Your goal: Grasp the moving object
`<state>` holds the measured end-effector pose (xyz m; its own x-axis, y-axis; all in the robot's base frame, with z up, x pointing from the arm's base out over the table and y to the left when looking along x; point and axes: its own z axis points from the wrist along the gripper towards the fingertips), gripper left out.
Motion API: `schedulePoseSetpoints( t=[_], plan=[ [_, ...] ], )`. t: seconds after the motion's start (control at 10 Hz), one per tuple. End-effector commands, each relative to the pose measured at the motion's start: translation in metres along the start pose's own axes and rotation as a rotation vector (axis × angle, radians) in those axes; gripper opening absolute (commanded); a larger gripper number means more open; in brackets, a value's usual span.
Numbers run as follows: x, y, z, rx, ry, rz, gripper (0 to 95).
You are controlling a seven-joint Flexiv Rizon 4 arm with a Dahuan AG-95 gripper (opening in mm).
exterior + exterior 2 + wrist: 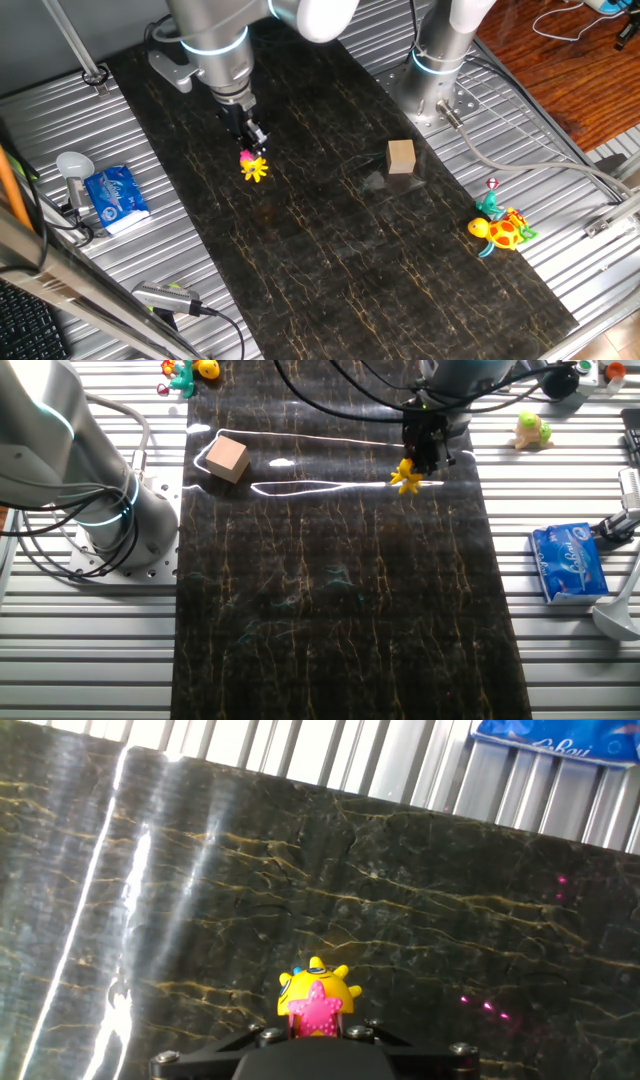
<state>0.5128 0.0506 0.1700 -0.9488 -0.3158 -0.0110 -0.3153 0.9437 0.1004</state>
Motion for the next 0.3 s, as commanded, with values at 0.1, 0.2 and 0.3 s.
schedulePoseSetpoints(
  t=[0.1, 0.2, 0.3],
  plan=[
    [0.0001, 0.0001, -0.0001, -0.004, -0.008, -0.001, 0.0],
    [0.0002, 0.0001, -0.0001, -0.004, -0.009, -0.004, 0.0],
    [0.0005, 0.0002, -0.0001, -0.005, -0.010, -0.005, 0.0]
  ],
)
